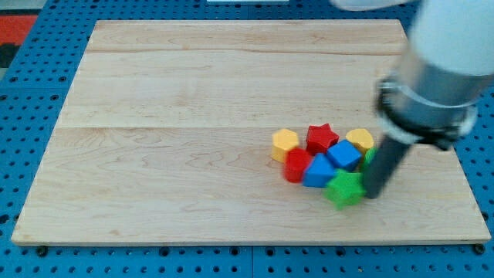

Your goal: Separate blue triangle from group of blocks

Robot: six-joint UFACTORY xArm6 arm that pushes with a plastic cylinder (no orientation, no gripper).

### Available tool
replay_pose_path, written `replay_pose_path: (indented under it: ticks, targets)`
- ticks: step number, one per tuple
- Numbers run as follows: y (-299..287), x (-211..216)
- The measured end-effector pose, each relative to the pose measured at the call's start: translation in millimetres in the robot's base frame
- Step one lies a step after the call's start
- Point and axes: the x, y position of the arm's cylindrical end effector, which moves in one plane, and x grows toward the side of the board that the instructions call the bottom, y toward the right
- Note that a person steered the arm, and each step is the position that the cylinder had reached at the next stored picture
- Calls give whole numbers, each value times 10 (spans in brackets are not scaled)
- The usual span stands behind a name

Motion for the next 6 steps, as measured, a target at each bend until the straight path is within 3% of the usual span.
replay_pose_path:
  ticks: [5, 6]
  targets:
    - [-2354, -376]
    - [-2229, -699]
